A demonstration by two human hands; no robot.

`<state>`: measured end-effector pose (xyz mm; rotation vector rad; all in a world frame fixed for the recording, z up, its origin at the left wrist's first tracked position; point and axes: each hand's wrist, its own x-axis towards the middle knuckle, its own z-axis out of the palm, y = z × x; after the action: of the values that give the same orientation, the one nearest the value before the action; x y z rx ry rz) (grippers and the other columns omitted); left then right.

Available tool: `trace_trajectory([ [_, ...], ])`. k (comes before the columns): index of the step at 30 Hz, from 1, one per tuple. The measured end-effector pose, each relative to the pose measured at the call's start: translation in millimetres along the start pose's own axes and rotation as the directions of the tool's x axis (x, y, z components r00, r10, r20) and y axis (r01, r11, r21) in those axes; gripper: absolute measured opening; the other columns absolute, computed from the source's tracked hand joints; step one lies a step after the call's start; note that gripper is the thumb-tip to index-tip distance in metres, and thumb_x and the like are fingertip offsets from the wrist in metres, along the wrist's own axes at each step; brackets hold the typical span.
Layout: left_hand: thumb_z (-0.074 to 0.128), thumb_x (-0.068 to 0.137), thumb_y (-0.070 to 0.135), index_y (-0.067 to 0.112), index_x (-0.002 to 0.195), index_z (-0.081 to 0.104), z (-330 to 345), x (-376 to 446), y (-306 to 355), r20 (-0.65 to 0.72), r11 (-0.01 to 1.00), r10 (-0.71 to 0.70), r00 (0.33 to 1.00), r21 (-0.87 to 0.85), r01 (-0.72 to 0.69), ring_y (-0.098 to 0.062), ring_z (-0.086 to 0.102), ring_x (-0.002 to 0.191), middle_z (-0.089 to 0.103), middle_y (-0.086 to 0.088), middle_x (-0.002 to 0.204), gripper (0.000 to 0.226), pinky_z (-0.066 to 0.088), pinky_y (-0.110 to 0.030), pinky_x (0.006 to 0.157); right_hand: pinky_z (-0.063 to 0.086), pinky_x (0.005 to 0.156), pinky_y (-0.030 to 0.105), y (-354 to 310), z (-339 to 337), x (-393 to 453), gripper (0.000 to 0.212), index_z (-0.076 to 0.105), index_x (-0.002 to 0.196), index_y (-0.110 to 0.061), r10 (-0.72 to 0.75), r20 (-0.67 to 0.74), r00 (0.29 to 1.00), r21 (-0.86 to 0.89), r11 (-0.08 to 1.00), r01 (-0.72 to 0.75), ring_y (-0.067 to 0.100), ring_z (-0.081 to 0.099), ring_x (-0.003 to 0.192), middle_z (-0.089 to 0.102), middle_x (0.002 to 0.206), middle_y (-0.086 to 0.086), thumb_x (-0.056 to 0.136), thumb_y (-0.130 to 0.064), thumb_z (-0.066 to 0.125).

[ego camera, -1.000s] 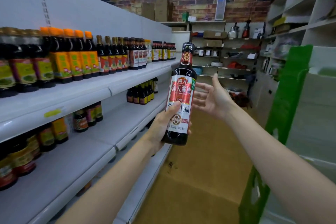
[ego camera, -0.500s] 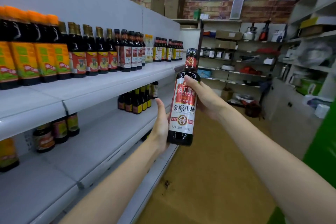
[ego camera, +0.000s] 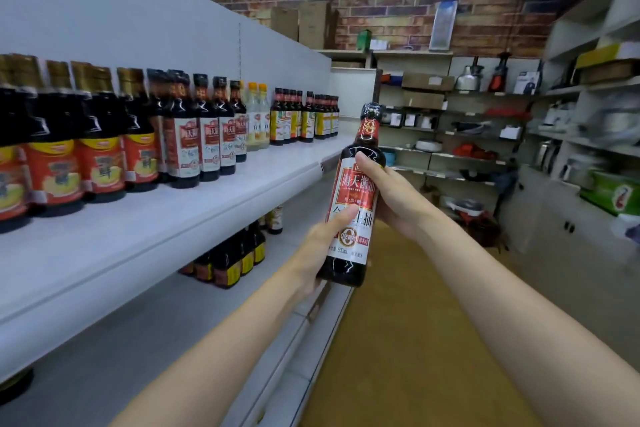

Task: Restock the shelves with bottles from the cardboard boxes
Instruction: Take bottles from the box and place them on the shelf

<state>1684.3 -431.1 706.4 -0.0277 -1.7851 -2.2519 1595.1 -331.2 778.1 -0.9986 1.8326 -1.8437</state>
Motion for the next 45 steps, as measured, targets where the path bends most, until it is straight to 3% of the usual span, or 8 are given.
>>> trace_trajectory([
  [7, 0.07, 0.074, 0.047, 0.01, 0.104, 0.063, -28, 115, -14, -0.136, 0.996, 0.067, 0.988, 0.064, -0.059, -0.021, 0.068, 0.069, 0.071, -0.007, 0.081, 0.048, 0.056, -0.035, 0.07, 0.048, 0.097, 0.039, 28, -45, 115, 0.086, 0.05, 0.129, -0.014, -0.084, 0.096, 0.992, -0.124, 0.988, 0.096, 0.017, 0.065, 0.105, 0.067, 0.115, 0.002, 0.064, -0.07, 0.059],
  [11, 0.066, 0.068, 0.049, 0.009, 0.105, 0.062, -35, 182, -14, -0.209, 0.989, 0.12, 0.97, 0.108, -0.099, -0.02, 0.067, 0.067, 0.071, -0.007, 0.081, 0.054, 0.057, -0.033, 0.068, 0.051, 0.08, 0.021, 33, -72, 181, 0.039, 0.055, 0.112, -0.025, -0.148, 0.264, 0.953, -0.183, 0.962, 0.2, 0.004, 0.067, 0.089, 0.069, 0.102, -0.008, 0.085, -0.053, 0.056],
  [14, 0.063, 0.071, 0.048, 0.007, 0.112, 0.06, -40, 227, -10, -0.282, 0.982, 0.166, 0.945, 0.133, -0.133, -0.02, 0.068, 0.068, 0.071, -0.007, 0.081, 0.058, 0.058, -0.033, 0.066, 0.054, 0.073, 0.026, 32, -86, 228, 0.041, 0.059, 0.114, -0.018, -0.189, 0.299, 0.935, -0.211, 0.943, 0.258, 0.01, 0.071, 0.083, 0.073, 0.097, -0.002, 0.084, -0.046, 0.063],
  [19, 0.061, 0.073, 0.05, 0.011, 0.108, 0.061, -62, 278, -4, -0.413, 0.969, 0.228, 0.882, 0.183, -0.164, -0.021, 0.068, 0.075, 0.072, -0.007, 0.083, 0.053, 0.053, -0.043, 0.084, 0.056, 0.07, 0.023, 38, -90, 295, 0.027, 0.061, 0.107, -0.02, -0.241, 0.382, 0.892, -0.118, 0.945, 0.306, 0.011, 0.071, 0.083, 0.073, 0.098, 0.0, 0.087, -0.038, 0.065],
  [28, 0.065, 0.08, 0.049, 0.014, 0.119, 0.057, -128, 318, 18, -0.527, 0.934, 0.329, 0.784, 0.303, -0.188, -0.021, 0.068, 0.084, 0.071, -0.006, 0.094, 0.054, 0.056, -0.036, 0.081, 0.054, 0.071, 0.023, 52, -39, 395, 0.021, 0.06, 0.102, -0.022, -0.333, 0.5, 0.8, 0.1, 0.939, 0.328, 0.009, 0.071, 0.081, 0.072, 0.093, -0.004, 0.086, -0.033, 0.067],
  [35, 0.059, 0.076, 0.045, 0.013, 0.124, 0.055, -183, 333, 39, -0.58, 0.894, 0.339, 0.741, 0.445, -0.061, -0.017, 0.064, 0.109, 0.067, -0.005, 0.118, 0.058, 0.048, -0.034, 0.097, 0.053, 0.069, 0.021, 59, 2, 456, 0.015, 0.059, 0.098, -0.024, -0.381, 0.604, 0.7, 0.151, 0.917, 0.369, 0.008, 0.07, 0.083, 0.071, 0.095, -0.003, 0.086, -0.03, 0.067],
  [40, 0.06, 0.089, 0.029, 0.013, 0.123, 0.056, -205, 323, 49, -0.662, 0.852, 0.325, 0.675, 0.515, 0.094, -0.014, 0.062, 0.108, 0.065, -0.003, 0.119, 0.037, 0.051, -0.028, 0.086, 0.055, 0.07, 0.022, 72, 24, 479, 0.021, 0.058, 0.103, -0.024, -0.405, 0.664, 0.629, 0.219, 0.909, 0.354, 0.007, 0.07, 0.084, 0.071, 0.097, -0.004, 0.085, -0.026, 0.069],
  [45, 0.069, 0.083, 0.021, 0.013, 0.129, 0.044, -212, 311, 49, -0.74, 0.831, 0.317, 0.592, 0.518, 0.202, -0.014, 0.063, 0.106, 0.065, -0.004, 0.118, 0.052, 0.051, -0.025, 0.077, 0.056, 0.085, 0.031, 85, 42, 492, 0.046, 0.055, 0.121, -0.018, -0.377, 0.747, 0.548, 0.208, 0.915, 0.346, 0.01, 0.069, 0.094, 0.07, 0.107, -0.002, 0.081, -0.03, 0.073],
])
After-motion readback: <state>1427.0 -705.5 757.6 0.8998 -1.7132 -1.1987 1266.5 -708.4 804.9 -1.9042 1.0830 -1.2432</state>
